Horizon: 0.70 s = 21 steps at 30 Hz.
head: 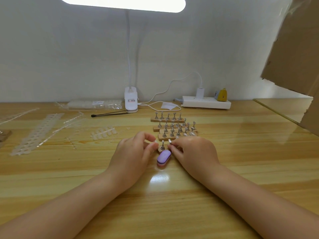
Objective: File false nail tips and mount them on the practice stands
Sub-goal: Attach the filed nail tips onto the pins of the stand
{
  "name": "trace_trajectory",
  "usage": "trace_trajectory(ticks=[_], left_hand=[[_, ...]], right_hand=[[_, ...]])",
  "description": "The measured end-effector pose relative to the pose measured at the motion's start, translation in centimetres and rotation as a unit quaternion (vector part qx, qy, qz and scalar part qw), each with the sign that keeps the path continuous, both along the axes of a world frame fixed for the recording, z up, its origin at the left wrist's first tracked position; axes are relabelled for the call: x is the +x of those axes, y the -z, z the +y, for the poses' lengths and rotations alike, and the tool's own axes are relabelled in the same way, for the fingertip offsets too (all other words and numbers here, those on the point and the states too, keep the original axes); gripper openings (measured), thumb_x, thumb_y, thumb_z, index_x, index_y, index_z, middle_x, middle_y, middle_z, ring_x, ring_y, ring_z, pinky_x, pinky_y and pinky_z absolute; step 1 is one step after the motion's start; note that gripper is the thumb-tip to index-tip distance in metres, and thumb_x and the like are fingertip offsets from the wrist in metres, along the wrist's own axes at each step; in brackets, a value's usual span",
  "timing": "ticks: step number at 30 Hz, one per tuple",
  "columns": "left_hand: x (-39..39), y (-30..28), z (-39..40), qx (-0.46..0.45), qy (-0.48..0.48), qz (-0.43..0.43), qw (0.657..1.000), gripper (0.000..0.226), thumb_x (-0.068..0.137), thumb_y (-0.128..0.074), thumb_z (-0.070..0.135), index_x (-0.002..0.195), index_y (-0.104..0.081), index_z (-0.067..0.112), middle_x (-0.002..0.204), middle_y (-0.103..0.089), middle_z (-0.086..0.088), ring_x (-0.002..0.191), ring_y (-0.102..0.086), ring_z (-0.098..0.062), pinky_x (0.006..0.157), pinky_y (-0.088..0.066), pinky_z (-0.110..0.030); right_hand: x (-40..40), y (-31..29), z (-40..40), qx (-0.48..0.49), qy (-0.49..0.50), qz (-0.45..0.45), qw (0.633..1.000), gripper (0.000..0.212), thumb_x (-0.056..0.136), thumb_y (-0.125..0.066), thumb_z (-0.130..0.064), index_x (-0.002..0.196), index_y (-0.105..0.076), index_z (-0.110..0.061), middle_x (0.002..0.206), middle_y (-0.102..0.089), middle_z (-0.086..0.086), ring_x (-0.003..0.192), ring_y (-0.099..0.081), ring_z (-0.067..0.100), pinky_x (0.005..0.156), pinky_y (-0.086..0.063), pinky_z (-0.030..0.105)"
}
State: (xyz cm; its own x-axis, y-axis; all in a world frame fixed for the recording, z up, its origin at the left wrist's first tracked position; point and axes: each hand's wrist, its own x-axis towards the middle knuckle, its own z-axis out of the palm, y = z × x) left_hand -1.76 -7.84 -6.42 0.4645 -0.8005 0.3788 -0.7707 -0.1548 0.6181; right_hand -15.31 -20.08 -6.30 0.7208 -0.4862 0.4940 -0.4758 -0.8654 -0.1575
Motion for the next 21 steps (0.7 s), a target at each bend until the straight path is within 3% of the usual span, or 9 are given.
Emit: trace_trajectory(ticks=[3,7,13,16,21], left_hand=[[-0.1,0.0,0.1,-0.009,-0.005,-0.01,1.0,0.01,0.095,-0.051,0.034,0.103,-0.053,0.028,0.096,-0.07,0.011,0.098,-0.062,-0.014,0.093,-0.044,-0.041],[-0.2,-0.1,0.3,-0.081,-0.029,-0.038,0.996,0.01,0.094,-0.052,0.034,0.102,-0.054,0.028,0.099,-0.065,0.015,0.097,-0.059,-0.007,0.093,-0.043,-0.041],[-0.8,-0.4,0.5,-0.145,-0.002,-0.146,0.979,0.031,0.089,-0.05,0.043,0.097,-0.067,0.018,0.093,-0.059,0.019,0.087,-0.058,-0.011,0.08,-0.042,-0.033],[-1.0,-0.3,0.5,-0.161,0.007,-0.193,0.968,0.031,0.088,-0.05,0.038,0.096,-0.068,0.015,0.091,-0.066,0.011,0.086,-0.061,-0.014,0.08,-0.041,-0.032],[-1.0,-0.3,0.5,-0.152,0.009,-0.21,0.966,0.031,0.089,-0.05,0.038,0.095,-0.069,0.015,0.092,-0.07,0.007,0.087,-0.063,-0.018,0.08,-0.039,-0.032]], right_hand=[[-0.1,0.1,0.3,0.037,-0.048,-0.066,0.996,0.018,0.092,-0.06,-0.031,0.096,-0.074,-0.021,0.082,-0.07,-0.007,0.073,-0.059,0.01,0.06,-0.042,0.026],[-0.5,-0.2,0.7,0.124,-0.091,-0.141,0.978,0.009,0.085,-0.068,-0.02,0.077,-0.066,-0.019,0.06,-0.052,-0.015,0.061,-0.049,0.007,0.057,-0.036,0.015],[-0.4,-0.3,1.5,0.252,-0.128,-0.22,0.934,0.005,0.081,-0.071,-0.008,0.08,-0.071,-0.013,0.066,-0.064,-0.009,0.062,-0.06,0.007,0.059,-0.047,0.017],[-0.5,-0.2,1.4,0.255,-0.142,-0.211,0.933,0.007,0.081,-0.072,-0.007,0.083,-0.073,-0.014,0.071,-0.067,-0.006,0.065,-0.062,0.01,0.063,-0.051,0.025],[-0.5,-0.1,1.5,0.23,-0.155,-0.214,0.937,0.007,0.082,-0.073,-0.007,0.086,-0.075,-0.013,0.075,-0.068,-0.002,0.07,-0.062,0.013,0.065,-0.051,0.026]])
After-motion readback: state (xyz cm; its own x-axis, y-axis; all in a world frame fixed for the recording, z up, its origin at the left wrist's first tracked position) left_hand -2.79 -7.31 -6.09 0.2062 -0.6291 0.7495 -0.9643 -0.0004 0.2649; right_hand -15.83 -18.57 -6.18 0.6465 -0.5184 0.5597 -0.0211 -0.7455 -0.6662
